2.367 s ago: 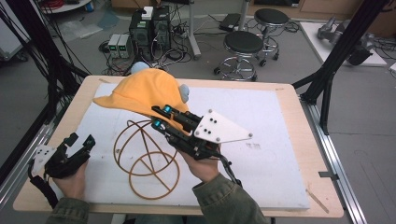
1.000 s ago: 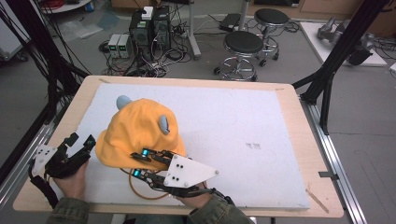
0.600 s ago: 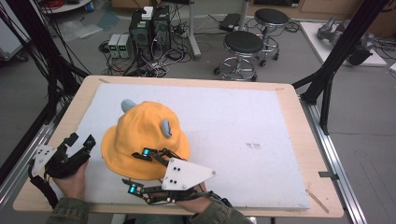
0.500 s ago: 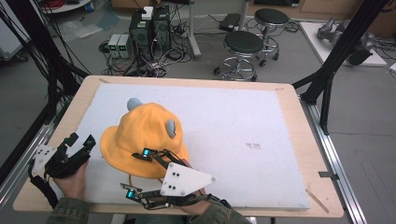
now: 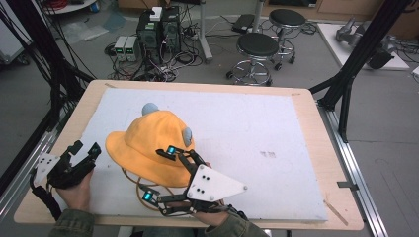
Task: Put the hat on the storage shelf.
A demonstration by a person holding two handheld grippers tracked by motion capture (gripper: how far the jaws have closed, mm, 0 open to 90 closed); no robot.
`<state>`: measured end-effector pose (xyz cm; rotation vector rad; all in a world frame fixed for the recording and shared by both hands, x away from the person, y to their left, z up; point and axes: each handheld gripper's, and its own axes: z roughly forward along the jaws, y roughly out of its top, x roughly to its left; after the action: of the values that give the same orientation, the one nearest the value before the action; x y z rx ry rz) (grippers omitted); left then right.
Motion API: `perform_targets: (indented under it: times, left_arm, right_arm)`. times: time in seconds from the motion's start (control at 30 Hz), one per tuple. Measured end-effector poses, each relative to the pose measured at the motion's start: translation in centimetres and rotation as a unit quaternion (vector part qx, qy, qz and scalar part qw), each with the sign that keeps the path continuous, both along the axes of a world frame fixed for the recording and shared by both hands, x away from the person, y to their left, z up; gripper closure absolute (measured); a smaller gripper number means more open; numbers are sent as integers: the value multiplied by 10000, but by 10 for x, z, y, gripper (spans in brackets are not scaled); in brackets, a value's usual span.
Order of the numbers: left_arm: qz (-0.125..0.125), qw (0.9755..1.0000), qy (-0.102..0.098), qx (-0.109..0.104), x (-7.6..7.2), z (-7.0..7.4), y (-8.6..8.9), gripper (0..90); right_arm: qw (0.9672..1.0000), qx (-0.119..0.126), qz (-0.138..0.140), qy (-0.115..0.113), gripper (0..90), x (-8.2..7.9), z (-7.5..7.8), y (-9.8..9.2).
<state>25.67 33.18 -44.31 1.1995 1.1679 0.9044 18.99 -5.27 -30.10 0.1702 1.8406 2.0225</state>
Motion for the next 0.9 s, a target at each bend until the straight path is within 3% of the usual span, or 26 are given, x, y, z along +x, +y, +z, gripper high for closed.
perform_targets:
  times: [0.43,0.6,0.9]
  left_arm:
    - [3,10000,-8,3,0,0,0,331]
    - [2,10000,-9,0,0,0,1,332]
    - [3,10000,0,0,0,0,1,331]
  right_arm:
    - [9967,461,-641,164,266,21,18,-38]
    - [9937,659,-880,205,266,28,21,-51]
    - [9882,794,-1295,212,261,36,24,-73]
